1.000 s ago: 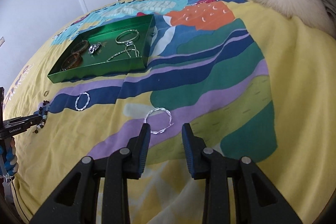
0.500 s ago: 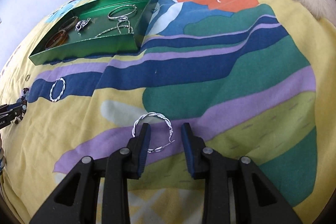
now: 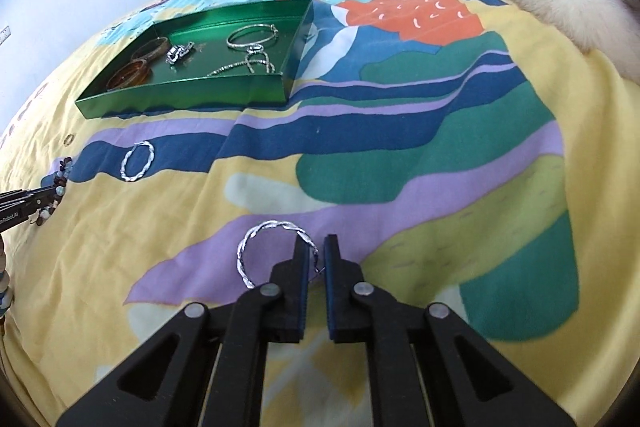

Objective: Organize jewelry
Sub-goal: 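Grasp the beaded bracelet with the left tool while the right tool grasps the twisted silver hoop, then carry the beaded bracelet and twisted silver hoop into the green tray with both tools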

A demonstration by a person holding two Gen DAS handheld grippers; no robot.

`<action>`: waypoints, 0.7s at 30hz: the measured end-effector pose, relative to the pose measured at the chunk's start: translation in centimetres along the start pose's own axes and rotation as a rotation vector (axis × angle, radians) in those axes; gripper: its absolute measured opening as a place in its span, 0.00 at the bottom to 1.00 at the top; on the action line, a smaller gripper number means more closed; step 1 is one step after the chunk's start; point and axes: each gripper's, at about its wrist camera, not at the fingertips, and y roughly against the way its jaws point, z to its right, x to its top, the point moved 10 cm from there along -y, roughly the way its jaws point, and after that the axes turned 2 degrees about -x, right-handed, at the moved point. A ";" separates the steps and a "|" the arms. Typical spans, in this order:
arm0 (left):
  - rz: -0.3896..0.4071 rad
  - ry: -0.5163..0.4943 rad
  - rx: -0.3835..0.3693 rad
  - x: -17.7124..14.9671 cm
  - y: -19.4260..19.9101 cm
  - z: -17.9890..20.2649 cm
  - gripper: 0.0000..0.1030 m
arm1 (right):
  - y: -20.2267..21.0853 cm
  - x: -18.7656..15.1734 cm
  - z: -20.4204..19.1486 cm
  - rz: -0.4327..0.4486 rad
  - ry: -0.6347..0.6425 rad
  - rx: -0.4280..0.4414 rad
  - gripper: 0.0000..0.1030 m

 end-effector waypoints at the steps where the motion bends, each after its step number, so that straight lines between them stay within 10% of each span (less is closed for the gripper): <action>1: 0.003 -0.003 0.000 -0.1 0.3 0.1 0.10 | 0.5 -0.1 -0.1 0.006 -0.003 0.001 0.06; 21: 0.113 -0.077 -0.003 -3.0 10.7 2.9 0.10 | 12.2 -2.7 -3.9 0.166 -0.032 0.060 0.06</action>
